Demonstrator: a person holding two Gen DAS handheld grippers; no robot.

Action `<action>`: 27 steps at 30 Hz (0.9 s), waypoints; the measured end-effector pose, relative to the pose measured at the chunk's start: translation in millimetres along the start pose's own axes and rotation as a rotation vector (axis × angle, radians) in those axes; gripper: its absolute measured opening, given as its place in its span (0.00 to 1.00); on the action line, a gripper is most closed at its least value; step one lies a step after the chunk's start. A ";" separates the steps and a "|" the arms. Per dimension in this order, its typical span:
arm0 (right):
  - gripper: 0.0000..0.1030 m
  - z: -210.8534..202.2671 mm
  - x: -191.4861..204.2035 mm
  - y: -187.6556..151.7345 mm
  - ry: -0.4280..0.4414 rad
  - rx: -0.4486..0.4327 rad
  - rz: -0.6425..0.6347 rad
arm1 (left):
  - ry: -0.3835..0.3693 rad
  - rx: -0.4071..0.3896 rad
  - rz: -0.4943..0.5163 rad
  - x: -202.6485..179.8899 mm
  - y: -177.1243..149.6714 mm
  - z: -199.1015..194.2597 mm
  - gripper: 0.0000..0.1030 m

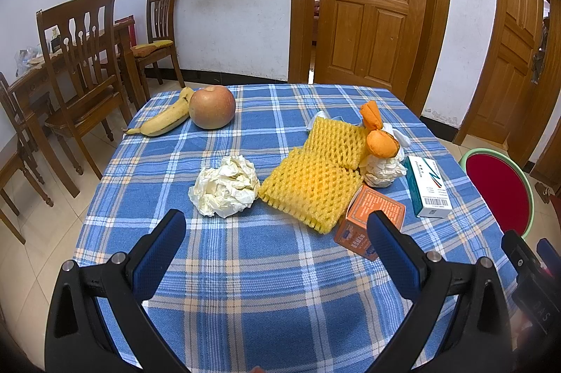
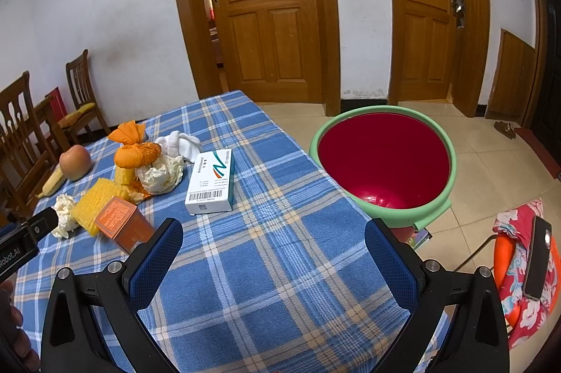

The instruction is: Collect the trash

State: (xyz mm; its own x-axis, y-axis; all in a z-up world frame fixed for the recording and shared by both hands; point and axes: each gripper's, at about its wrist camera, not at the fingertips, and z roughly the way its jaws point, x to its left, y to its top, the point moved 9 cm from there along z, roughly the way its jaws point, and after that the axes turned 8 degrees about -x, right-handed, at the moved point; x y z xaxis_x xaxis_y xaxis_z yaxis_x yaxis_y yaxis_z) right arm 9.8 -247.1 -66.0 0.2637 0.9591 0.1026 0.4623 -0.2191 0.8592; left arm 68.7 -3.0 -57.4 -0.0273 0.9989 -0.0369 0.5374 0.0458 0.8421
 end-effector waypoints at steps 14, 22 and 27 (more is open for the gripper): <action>1.00 0.2 0.1 -0.1 0.000 0.001 0.000 | 0.001 0.001 0.002 0.0 -0.2 0.1 0.99; 1.00 2.1 -2.6 -2.5 0.001 0.009 -0.004 | 0.007 0.003 0.008 2.3 -1.5 -0.4 0.99; 1.00 5.9 1.0 -4.5 0.003 0.018 -0.012 | 0.023 0.004 0.013 14.7 1.6 3.2 0.99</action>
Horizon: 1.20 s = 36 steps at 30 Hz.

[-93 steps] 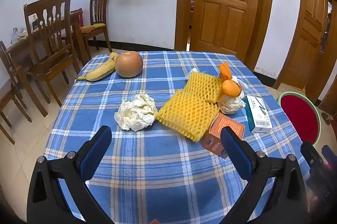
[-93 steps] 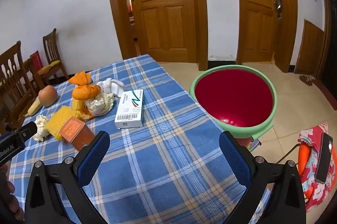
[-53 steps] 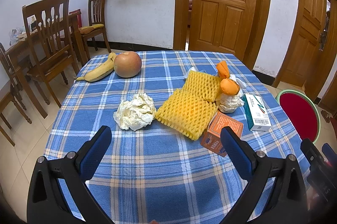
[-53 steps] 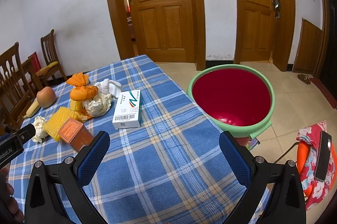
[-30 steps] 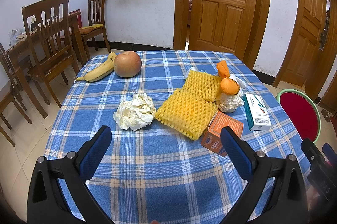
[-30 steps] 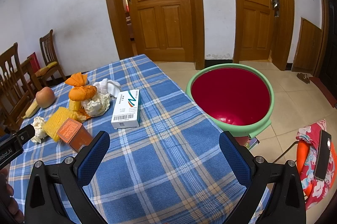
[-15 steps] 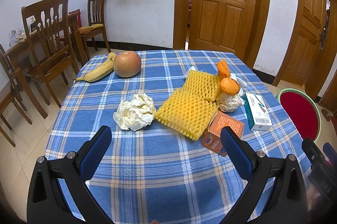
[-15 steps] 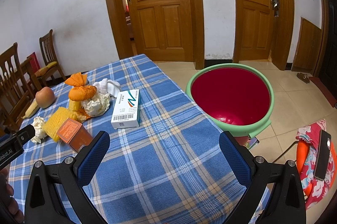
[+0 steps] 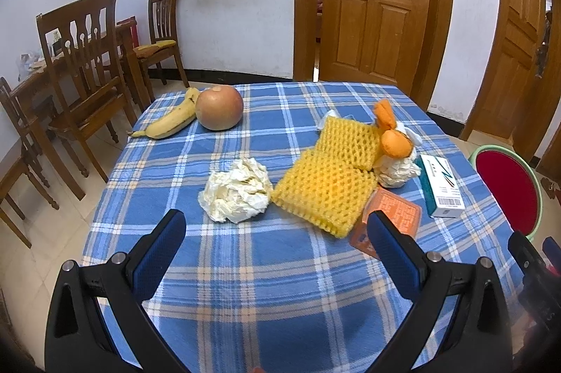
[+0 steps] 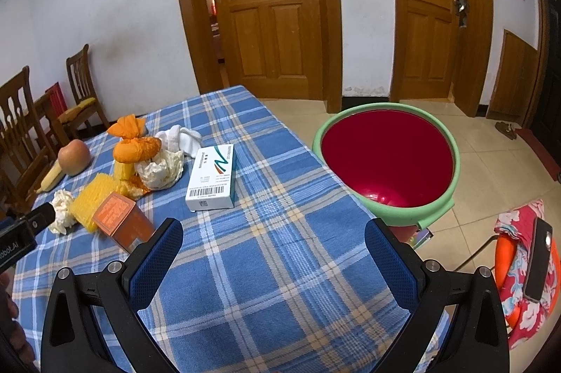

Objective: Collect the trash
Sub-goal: 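Grasp the white medicine box with the right tool while the left tool grasps crumpled paper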

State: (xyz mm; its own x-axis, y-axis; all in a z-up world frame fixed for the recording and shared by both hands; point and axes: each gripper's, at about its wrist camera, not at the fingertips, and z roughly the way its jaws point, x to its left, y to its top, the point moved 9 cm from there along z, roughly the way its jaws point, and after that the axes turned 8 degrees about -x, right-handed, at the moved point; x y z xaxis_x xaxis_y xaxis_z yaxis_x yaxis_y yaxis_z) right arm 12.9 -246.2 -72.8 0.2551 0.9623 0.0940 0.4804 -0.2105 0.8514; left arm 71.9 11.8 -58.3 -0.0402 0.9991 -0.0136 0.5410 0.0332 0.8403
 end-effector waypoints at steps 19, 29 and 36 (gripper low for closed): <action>1.00 44.1 29.7 -3.4 0.076 0.101 -0.041 | 0.113 0.075 0.019 75.7 -1.2 47.6 0.99; 1.00 79.9 48.1 -8.5 0.113 0.183 -0.098 | 0.009 0.136 -0.010 61.8 -23.0 69.3 0.91; 1.00 100.7 56.6 -5.8 0.123 0.200 -0.138 | -0.020 0.174 -0.073 52.8 -22.7 87.9 0.86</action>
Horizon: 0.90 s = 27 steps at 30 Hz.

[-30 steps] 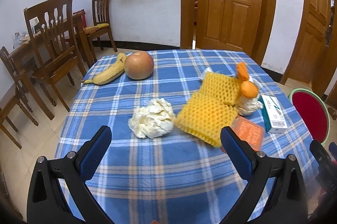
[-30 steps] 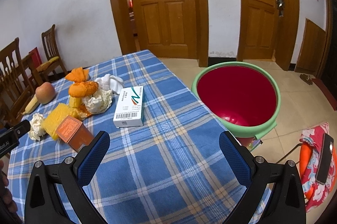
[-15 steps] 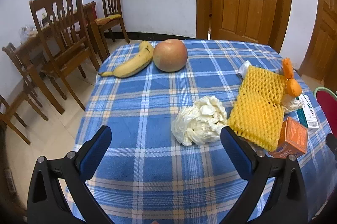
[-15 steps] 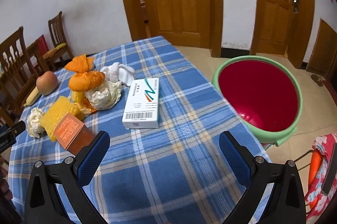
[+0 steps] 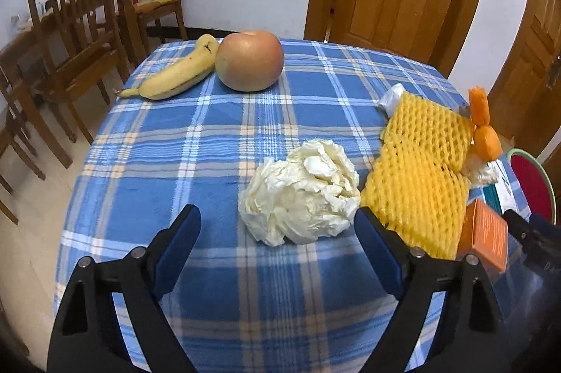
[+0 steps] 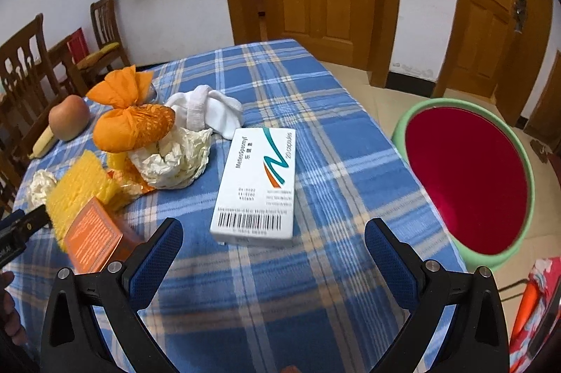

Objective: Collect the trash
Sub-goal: 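Grasp the white medicine box with the right tool while the left tool grasps crumpled paper, then carry both items over the red bucket and open both tools to drop them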

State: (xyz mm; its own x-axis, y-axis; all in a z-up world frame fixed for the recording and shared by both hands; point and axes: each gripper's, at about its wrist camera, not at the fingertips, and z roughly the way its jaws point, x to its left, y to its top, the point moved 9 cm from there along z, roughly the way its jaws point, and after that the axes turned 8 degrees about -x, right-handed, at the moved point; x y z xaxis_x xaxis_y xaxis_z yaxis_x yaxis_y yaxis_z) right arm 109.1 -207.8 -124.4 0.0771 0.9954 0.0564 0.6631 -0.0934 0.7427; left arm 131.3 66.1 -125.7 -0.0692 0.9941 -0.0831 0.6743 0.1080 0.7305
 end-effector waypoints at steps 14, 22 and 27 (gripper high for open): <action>0.50 11.8 4.8 -2.5 0.075 0.013 0.014 | -0.065 0.004 -0.004 -9.2 -0.8 4.0 0.47; 0.50 -7.3 -5.2 -2.7 0.098 -0.020 0.059 | -0.077 -0.058 -0.007 -11.7 11.1 -26.9 0.47; 0.50 -30.9 -11.5 0.6 0.105 -0.064 0.075 | -0.115 -0.101 0.012 -29.1 20.1 -49.5 0.47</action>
State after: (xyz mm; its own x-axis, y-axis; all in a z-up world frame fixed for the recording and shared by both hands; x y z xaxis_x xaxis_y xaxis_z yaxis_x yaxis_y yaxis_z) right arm 85.6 -218.7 -104.0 0.0443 0.9826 0.1802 0.6097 -0.1694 0.7743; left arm 110.5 39.7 -75.0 0.0270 0.9888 -0.1466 0.5968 0.1017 0.7959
